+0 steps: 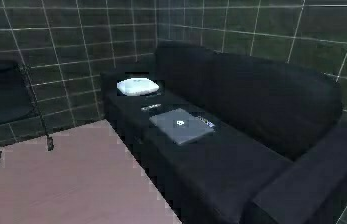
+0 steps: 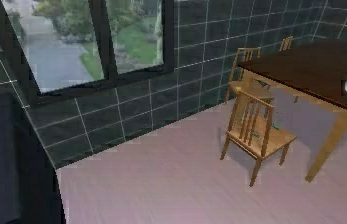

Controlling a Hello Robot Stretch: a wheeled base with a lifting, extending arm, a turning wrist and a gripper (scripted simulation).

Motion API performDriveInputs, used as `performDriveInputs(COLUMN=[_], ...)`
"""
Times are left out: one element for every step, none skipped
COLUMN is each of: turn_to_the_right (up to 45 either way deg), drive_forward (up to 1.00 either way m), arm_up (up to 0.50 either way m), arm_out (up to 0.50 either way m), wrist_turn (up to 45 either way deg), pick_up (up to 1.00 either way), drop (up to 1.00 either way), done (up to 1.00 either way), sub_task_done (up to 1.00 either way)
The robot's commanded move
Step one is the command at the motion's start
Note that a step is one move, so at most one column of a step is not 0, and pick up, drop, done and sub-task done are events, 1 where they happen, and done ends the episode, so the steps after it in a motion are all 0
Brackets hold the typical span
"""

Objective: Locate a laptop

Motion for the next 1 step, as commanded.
performDriveInputs(turn_to_the_right=[0.0], drive_forward=[0.0], arm_up=[0.0], arm_out=[0.0], wrist_turn=[0.0], pick_up=[0.0], drop=[0.0], done=[1.0], sub_task_done=[0.0])
